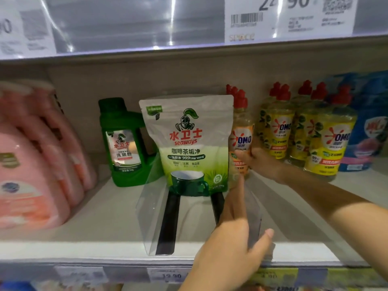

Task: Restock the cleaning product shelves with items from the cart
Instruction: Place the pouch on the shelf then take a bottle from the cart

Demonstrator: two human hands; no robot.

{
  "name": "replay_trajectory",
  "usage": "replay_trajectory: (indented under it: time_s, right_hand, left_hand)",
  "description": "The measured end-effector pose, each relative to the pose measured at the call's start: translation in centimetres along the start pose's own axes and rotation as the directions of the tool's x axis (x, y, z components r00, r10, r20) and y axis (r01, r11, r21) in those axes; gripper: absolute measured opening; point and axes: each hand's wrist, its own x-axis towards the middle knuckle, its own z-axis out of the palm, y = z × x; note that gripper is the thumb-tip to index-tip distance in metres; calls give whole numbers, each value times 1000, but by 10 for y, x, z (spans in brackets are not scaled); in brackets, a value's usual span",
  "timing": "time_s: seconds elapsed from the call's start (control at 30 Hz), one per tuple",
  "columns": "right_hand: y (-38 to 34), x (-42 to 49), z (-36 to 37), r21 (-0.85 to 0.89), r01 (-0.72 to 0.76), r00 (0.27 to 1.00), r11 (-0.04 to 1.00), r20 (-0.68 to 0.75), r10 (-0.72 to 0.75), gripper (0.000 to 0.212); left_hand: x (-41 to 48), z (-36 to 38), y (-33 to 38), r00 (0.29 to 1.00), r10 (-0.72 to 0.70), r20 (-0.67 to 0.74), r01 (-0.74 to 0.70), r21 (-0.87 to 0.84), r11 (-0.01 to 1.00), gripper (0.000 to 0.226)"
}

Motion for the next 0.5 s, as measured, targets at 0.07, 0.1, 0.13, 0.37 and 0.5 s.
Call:
replay_trajectory:
  time_s: [0.07,0.1,0.13,0.37,0.5]
  right_hand:
    - [2,5,1,-25,-18,1000,1000,-23,17,20]
    - [2,7,1,-29,-22,999,999,-33,21,21]
    - [3,7,2,-39,-8,999,999,-39,6,23]
    - [20,-29,11,-156,-140,988,978,48,149,46]
    - [14,-74,12,-91,-147,980,985,-147,133,48]
  left_hand:
    - [0,-1,0,1000,7,-19,-6,23,1000,94]
    - [1,-2,0,1000,0,-17,1,29,1000,93]
    - [1,-2,0,1000,-1,-18,2,29,1000,94]
    - [-1,-7,1,991,81,-103,-83,-7,997,118]
    - [-8,-6,4,927,255,-274,-241,85,967,99]
